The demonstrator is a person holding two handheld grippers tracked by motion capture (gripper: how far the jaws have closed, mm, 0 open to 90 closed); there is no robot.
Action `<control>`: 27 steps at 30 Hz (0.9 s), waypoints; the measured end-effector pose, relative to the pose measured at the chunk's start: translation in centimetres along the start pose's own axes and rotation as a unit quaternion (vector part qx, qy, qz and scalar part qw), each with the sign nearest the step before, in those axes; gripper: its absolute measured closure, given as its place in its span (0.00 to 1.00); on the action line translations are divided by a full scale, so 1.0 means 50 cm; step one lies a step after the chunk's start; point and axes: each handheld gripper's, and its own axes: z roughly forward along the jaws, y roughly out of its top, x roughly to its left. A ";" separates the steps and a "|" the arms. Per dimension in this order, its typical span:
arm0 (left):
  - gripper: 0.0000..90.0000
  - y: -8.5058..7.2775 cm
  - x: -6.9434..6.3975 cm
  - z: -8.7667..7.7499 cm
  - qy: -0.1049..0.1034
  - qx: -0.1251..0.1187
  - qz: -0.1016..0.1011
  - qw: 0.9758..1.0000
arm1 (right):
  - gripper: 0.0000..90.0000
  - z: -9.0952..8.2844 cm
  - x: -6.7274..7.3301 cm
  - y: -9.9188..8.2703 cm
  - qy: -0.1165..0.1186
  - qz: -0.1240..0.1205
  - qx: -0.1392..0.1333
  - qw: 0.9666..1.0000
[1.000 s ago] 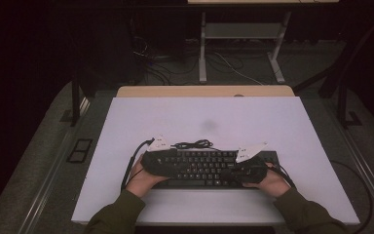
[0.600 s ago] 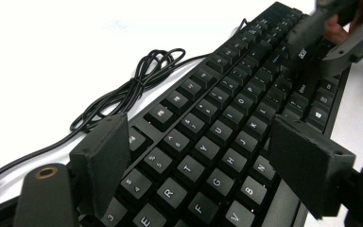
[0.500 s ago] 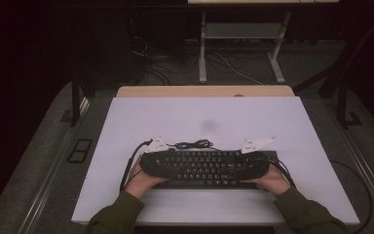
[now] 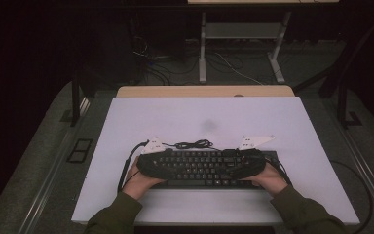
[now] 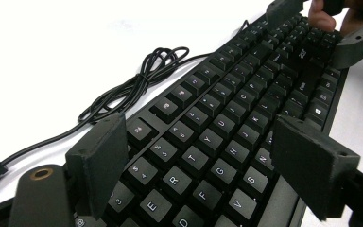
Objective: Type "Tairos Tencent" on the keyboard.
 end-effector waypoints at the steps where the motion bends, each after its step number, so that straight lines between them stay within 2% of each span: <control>1: 0.21 0.000 0.000 -0.001 -0.001 -0.001 0.000 1.000 | 0.27 0.001 0.000 0.001 -0.001 0.000 0.000 1.000; 7: 0.21 -0.005 0.000 -0.008 0.004 -0.002 0.004 1.000 | 0.27 0.008 0.000 0.005 -0.001 0.001 -0.002 1.000; 27: 0.23 -0.032 0.004 -0.038 0.026 -0.010 -0.013 1.000 | 0.27 0.035 -0.005 0.025 0.008 0.001 -0.007 1.000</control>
